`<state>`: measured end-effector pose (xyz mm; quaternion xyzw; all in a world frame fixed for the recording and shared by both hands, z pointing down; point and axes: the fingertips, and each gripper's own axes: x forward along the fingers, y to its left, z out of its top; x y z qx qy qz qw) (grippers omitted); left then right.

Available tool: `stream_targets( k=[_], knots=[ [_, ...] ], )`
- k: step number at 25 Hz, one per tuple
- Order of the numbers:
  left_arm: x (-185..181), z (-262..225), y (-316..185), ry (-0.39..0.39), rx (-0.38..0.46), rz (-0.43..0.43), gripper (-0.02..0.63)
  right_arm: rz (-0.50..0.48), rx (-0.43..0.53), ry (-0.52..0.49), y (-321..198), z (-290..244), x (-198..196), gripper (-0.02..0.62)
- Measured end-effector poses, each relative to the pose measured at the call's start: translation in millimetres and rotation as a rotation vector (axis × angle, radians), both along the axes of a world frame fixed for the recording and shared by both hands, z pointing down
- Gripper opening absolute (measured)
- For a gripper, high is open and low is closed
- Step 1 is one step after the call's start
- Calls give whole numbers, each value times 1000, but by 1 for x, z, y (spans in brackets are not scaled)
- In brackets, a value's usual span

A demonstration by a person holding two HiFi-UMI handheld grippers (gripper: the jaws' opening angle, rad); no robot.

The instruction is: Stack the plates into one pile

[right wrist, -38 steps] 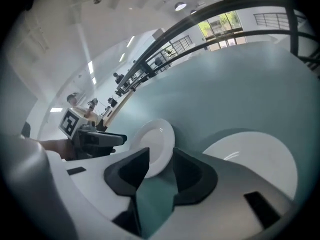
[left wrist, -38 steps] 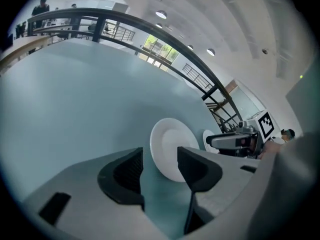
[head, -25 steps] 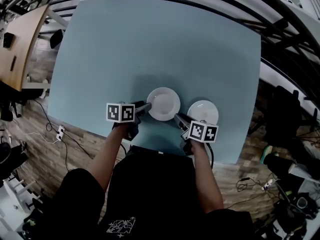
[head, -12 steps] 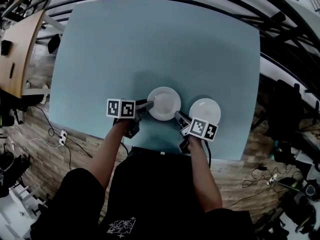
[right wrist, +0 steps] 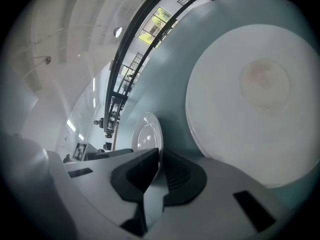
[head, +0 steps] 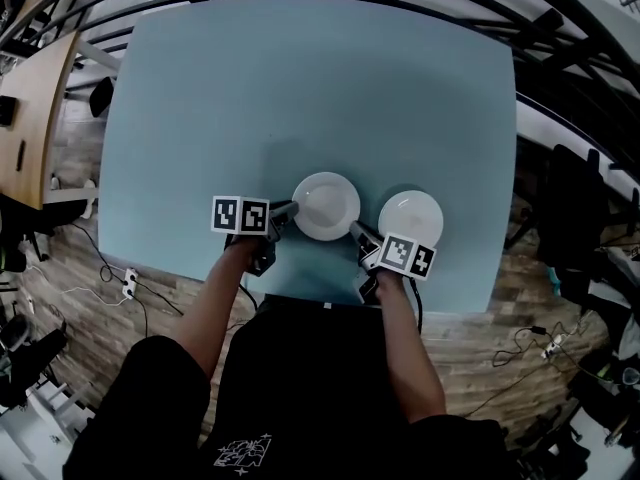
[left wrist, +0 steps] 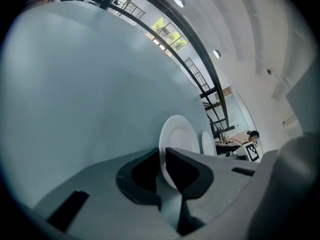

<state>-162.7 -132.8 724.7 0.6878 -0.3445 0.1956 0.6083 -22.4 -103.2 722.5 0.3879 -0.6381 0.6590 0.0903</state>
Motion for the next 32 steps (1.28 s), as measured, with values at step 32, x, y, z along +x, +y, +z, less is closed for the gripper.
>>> stream_targets(
  k=[32],
  knots=[
    [198, -39, 7, 47, 64, 296, 44, 276, 32, 74, 36, -40, 189, 28]
  ],
)
